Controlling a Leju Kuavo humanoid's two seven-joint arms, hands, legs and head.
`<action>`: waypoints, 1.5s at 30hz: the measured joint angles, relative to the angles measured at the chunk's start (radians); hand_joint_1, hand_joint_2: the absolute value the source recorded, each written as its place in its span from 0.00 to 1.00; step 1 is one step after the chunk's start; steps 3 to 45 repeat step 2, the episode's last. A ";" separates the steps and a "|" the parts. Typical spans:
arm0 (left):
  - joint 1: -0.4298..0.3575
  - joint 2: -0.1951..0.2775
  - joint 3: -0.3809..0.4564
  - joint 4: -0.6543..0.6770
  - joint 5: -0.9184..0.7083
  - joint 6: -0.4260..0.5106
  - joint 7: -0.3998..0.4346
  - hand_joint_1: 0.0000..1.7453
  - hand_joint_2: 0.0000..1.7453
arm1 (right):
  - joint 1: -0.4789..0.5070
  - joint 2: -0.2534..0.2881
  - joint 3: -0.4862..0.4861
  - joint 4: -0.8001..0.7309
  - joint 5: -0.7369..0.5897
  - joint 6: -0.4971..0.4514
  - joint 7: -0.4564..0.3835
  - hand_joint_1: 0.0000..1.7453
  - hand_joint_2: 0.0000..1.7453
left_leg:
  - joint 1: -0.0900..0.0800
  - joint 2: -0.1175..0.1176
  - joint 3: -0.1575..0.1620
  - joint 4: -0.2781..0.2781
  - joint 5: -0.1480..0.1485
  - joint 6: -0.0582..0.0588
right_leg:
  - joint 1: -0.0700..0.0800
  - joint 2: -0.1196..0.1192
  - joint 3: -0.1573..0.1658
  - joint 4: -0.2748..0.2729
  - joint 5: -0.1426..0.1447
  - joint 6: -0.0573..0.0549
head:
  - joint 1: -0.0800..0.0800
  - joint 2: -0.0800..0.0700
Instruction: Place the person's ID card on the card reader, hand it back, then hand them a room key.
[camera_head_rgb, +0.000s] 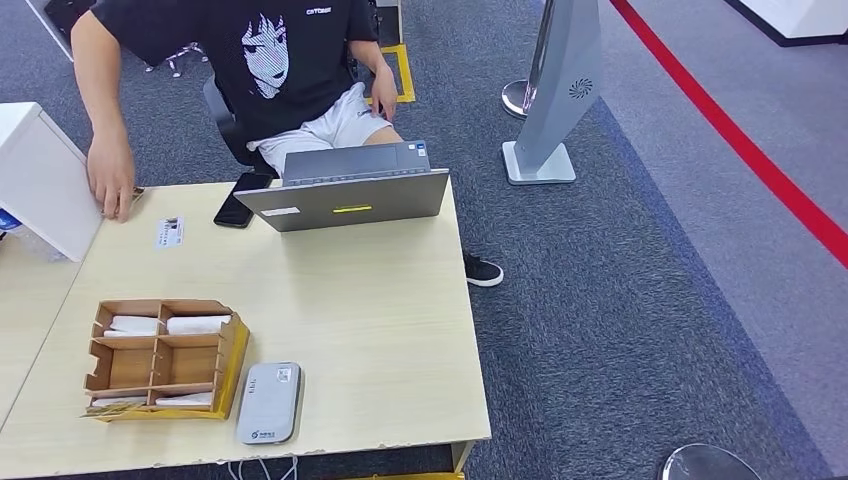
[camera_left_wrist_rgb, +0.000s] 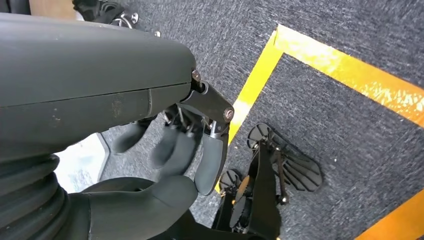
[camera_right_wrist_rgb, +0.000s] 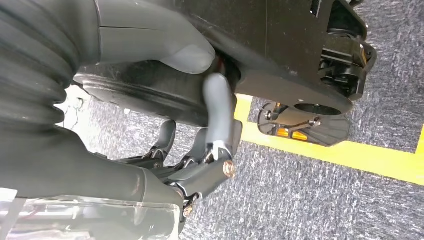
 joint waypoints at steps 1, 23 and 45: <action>0.000 0.001 -0.008 0.003 -0.009 -0.003 -0.004 0.99 1.00 | -0.001 0.000 0.004 0.000 0.003 0.000 0.004 0.44 1.00 | 0.000 0.000 0.000 0.000 0.000 0.000 | 0.000 0.000 0.000 0.000 0.000 0.000 | 0.000 0.000; 0.000 0.001 -0.011 0.005 -0.013 -0.005 -0.007 0.98 1.00 | -0.002 -0.001 0.006 0.000 0.004 0.000 0.006 0.26 1.00 | 0.000 0.000 0.000 0.000 0.000 0.000 | 0.000 0.000 0.000 0.000 0.000 0.000 | 0.000 0.000; 0.000 0.001 -0.011 0.005 -0.013 -0.005 -0.007 0.98 1.00 | -0.002 -0.001 0.006 0.000 0.004 0.000 0.006 0.26 1.00 | 0.000 0.000 0.000 0.000 0.000 0.000 | 0.000 0.000 0.000 0.000 0.000 0.000 | 0.000 0.000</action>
